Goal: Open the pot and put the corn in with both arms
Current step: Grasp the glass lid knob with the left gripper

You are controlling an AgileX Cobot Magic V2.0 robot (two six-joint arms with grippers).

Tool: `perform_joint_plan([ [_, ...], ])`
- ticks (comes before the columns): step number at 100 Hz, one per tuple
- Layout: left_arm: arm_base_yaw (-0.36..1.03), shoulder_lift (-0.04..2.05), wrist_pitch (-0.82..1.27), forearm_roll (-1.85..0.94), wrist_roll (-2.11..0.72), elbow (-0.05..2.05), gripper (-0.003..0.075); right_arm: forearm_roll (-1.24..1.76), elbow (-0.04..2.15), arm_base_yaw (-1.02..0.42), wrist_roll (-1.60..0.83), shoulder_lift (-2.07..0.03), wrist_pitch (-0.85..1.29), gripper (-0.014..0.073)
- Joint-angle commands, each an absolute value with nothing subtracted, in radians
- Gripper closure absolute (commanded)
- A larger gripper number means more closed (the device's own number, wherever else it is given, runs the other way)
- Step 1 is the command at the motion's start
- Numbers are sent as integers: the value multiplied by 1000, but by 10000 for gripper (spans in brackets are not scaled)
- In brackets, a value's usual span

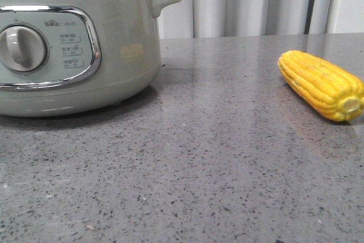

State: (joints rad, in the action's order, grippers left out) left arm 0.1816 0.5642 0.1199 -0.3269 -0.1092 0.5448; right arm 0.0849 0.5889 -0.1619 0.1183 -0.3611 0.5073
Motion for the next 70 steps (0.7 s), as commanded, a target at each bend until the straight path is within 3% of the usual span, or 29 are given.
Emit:
perform_joint_plan([
  [1,232,624,50,-328,-126,610,255,66,636,-155,99,-403,436,122],
  [24,353,835,-13,-327,-208,715,272,54,636,-155,74,-453,393,102],
  [48,374,1082,-85,-327,-208,870,91,54,636,-155,74,-476,393,102],
  [70,374,1224,-131,-327,-208,952,93,51,636,-155,74,-476,393,102],
])
